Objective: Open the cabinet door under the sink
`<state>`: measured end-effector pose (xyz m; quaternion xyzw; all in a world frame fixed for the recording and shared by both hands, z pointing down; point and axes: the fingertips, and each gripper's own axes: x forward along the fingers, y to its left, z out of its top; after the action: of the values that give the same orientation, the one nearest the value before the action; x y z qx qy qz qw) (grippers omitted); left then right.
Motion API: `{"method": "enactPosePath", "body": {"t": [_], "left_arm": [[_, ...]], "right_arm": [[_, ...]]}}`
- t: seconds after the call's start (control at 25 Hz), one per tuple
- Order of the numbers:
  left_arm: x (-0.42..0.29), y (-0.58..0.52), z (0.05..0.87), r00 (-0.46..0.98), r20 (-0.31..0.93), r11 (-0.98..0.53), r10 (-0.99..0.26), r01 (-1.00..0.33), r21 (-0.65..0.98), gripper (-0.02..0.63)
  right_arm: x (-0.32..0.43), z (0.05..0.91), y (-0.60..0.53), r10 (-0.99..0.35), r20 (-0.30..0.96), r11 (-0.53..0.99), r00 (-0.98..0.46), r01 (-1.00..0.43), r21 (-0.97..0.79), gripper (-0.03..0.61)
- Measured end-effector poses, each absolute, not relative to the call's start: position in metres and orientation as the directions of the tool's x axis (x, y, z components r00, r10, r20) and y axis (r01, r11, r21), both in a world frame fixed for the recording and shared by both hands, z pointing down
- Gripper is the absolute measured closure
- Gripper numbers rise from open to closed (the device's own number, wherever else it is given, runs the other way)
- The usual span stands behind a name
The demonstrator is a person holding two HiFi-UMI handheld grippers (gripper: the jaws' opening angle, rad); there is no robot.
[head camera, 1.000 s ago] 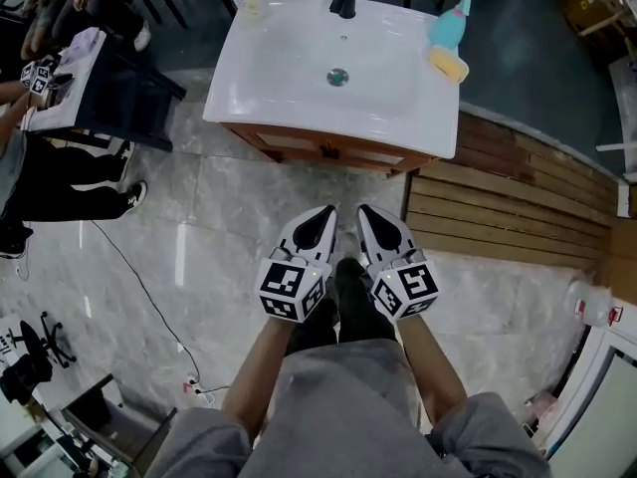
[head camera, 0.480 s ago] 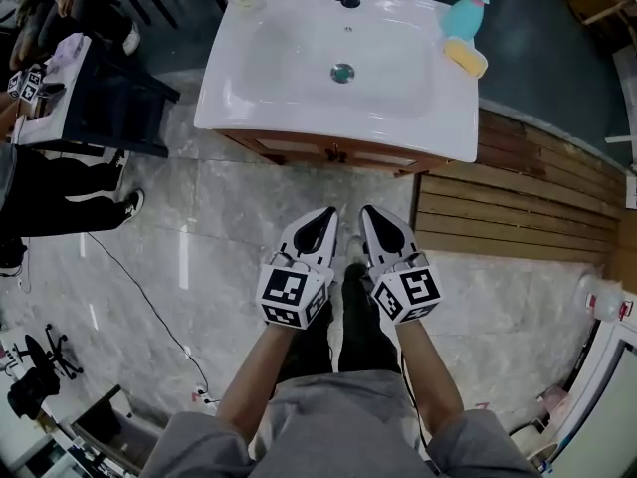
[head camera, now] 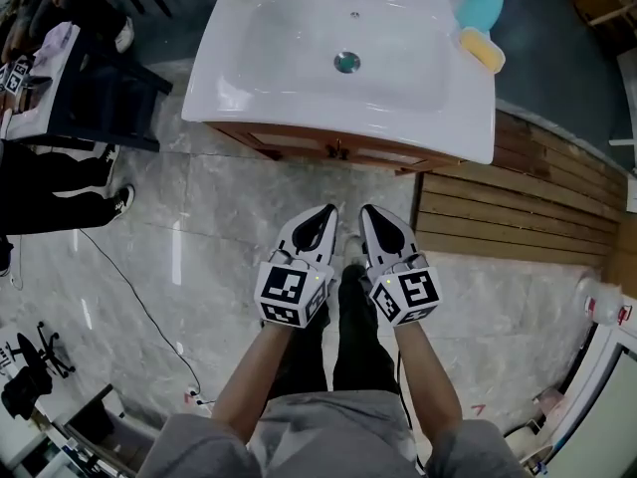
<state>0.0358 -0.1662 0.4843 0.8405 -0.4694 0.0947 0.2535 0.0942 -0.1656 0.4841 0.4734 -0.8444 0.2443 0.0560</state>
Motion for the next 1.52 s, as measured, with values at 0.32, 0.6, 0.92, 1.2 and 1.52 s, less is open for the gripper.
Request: {"method": "enactPosePath", "body": {"t": [0.32,0.6,0.92,1.2,1.52], "left_arm": [[0.027,-0.177,0.536,0.51,0.393,-0.388,-0.765,-0.852,0.35,0.606],[0.023,-0.187,0.582,0.49,0.408,-0.358,-0.77,-0.862,0.359,0.606],[0.021,-0.191,0.615,0.469,0.433,-0.326,-0.77,-0.872,0.364,0.604],[0.025,-0.206,0.64,0.473,0.427,-0.323,-0.771,-0.868,0.377,0.604],[0.029,-0.227,0.679,0.462,0.439,-0.32,-0.771,-0.876,0.361,0.556]], "right_arm": [[0.088,0.527,-0.175,-0.756,0.325,0.458,-0.568,-0.814,-0.357,0.569],[0.085,0.566,-0.183,-0.74,0.338,0.468,-0.582,-0.806,-0.362,0.568],[0.084,0.587,-0.195,-0.734,0.338,0.476,-0.589,-0.801,-0.364,0.569],[0.077,0.604,-0.206,-0.737,0.326,0.482,-0.593,-0.798,-0.361,0.568],[0.08,0.629,-0.214,-0.748,0.318,0.47,-0.583,-0.803,-0.367,0.569]]}}
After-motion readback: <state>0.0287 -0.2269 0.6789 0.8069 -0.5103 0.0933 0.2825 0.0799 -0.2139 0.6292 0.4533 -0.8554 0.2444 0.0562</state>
